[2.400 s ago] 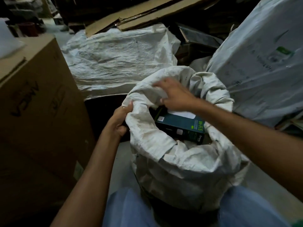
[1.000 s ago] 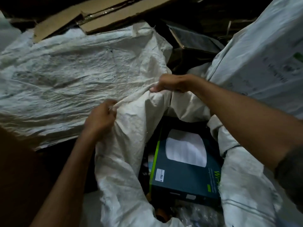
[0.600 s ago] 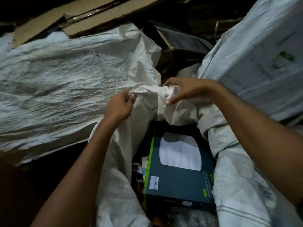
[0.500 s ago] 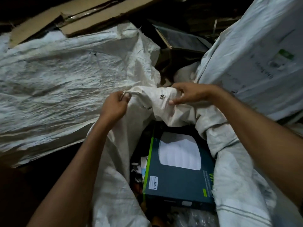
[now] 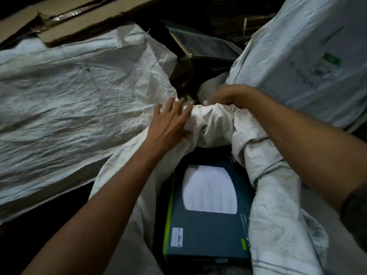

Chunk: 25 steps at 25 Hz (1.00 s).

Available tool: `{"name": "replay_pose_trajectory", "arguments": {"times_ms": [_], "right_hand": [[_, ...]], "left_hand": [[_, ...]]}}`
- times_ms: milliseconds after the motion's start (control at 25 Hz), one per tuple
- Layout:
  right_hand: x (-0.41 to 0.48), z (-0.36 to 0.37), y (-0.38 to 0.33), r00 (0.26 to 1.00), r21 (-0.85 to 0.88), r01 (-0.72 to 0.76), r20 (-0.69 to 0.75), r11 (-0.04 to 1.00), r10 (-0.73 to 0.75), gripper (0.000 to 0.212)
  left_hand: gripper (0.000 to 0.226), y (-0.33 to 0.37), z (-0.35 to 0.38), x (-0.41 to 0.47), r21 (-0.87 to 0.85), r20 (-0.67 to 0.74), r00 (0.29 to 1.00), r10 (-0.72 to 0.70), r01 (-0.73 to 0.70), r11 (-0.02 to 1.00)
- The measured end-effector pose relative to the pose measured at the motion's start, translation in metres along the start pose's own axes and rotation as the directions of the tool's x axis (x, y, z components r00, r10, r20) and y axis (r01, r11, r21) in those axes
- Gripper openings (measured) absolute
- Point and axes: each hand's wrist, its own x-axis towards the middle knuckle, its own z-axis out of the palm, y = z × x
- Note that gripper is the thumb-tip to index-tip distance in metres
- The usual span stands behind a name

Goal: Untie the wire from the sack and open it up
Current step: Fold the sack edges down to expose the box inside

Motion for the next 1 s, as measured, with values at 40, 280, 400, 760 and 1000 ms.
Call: {"name": "replay_pose_trajectory", "arguments": {"times_ms": [40, 280, 400, 760, 1000], "right_hand": [[-0.002, 0.001, 0.001, 0.972, -0.134, 0.039, -0.223, 0.990, -0.069, 0.048], [-0.057, 0.073, 0.059, 0.916, -0.428, 0.164, -0.269, 0.889, -0.299, 0.064], [-0.024, 0.034, 0.099, 0.946, 0.087, 0.319, -0.086, 0.944, -0.312, 0.056], [0.029, 0.025, 0.121, 0.986, 0.260, -0.081, -0.121, 0.962, 0.116, 0.038], [-0.111, 0.066, 0.079, 0.837, -0.039, -0.149, -0.536, 0.988, 0.105, 0.058]], "left_hand": [[0.066, -0.005, 0.006, 0.008, 0.039, -0.004, 1.000, 0.009, -0.009, 0.999], [0.023, -0.041, 0.017, 0.020, -0.317, -0.051, 0.980, -0.194, 0.168, 0.933], [0.021, -0.058, 0.019, 0.027, -0.739, 0.182, 0.965, -0.187, 0.260, 0.622], [0.030, -0.009, 0.035, 0.039, -0.614, 0.185, 0.878, -0.441, 0.454, 0.646], [0.032, 0.058, -0.015, 0.027, -0.438, -0.182, 0.945, -0.270, 0.168, 0.883]]}}
